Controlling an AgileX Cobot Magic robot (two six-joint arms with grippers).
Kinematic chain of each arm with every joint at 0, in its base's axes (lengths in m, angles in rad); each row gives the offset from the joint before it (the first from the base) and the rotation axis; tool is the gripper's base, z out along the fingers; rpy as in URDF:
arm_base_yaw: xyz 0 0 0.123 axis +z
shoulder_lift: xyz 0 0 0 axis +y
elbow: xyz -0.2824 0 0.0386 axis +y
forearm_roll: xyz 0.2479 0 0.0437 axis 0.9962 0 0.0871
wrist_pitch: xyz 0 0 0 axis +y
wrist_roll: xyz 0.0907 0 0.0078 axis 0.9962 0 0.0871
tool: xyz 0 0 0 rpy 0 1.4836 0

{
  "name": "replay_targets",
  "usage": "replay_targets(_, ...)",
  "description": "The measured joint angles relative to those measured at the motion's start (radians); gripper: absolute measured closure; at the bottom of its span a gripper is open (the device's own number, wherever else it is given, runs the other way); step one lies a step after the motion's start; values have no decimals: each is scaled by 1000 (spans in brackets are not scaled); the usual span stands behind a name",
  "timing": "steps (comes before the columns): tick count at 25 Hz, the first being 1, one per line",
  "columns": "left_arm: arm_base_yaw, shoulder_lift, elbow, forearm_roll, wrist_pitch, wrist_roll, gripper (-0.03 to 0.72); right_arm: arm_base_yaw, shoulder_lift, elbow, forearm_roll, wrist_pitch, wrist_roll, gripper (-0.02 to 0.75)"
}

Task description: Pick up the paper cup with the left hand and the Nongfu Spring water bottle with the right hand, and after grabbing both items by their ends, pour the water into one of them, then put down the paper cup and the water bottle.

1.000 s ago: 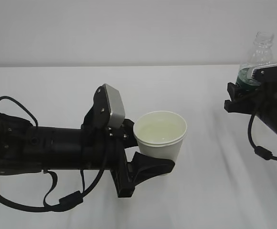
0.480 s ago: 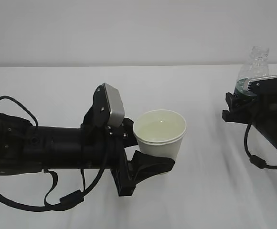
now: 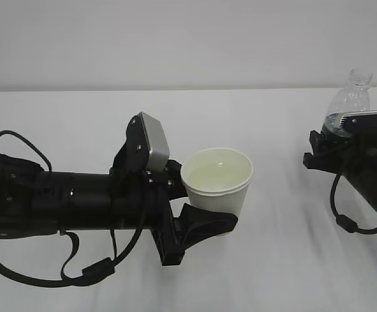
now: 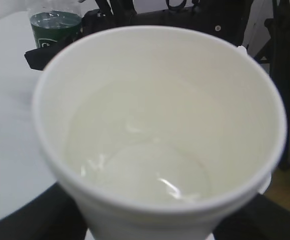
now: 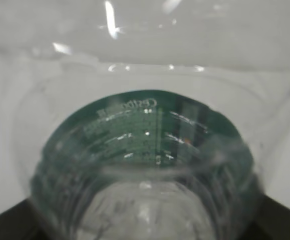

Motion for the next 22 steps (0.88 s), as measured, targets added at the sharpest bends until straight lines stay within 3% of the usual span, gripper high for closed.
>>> replay_targets(22,0,0,0,-4,0,0,216,0,85,0,18,-14,20,246)
